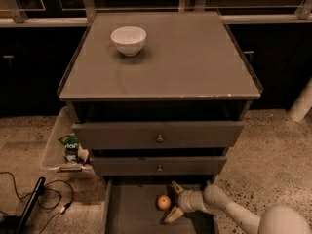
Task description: Pick orange from bottom drawer and place on counter
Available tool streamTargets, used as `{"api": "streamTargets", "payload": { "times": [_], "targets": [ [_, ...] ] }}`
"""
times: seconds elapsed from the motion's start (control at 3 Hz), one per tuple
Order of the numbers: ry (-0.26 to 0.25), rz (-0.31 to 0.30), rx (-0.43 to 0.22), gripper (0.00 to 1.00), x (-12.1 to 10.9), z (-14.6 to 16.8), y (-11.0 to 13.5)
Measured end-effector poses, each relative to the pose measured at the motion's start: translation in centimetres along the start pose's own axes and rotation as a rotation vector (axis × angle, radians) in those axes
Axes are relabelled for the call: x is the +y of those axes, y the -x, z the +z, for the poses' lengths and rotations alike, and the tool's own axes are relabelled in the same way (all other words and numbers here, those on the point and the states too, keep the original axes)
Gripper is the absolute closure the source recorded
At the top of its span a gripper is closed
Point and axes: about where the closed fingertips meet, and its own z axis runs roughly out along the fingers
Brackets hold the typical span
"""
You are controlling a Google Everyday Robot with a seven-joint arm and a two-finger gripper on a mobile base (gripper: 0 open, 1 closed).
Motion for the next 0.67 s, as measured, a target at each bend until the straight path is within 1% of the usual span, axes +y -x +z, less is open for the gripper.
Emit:
{"api": "streamTargets", "payload": {
  "times": [0.33,0.67],
  "targets": [
    [0.032,-0.005,-0.011,0.0,0.28,1.27,-0.02],
    [0.033,-0.005,-0.011,0.19,0.26,1.29,-0.01]
  ]
}}
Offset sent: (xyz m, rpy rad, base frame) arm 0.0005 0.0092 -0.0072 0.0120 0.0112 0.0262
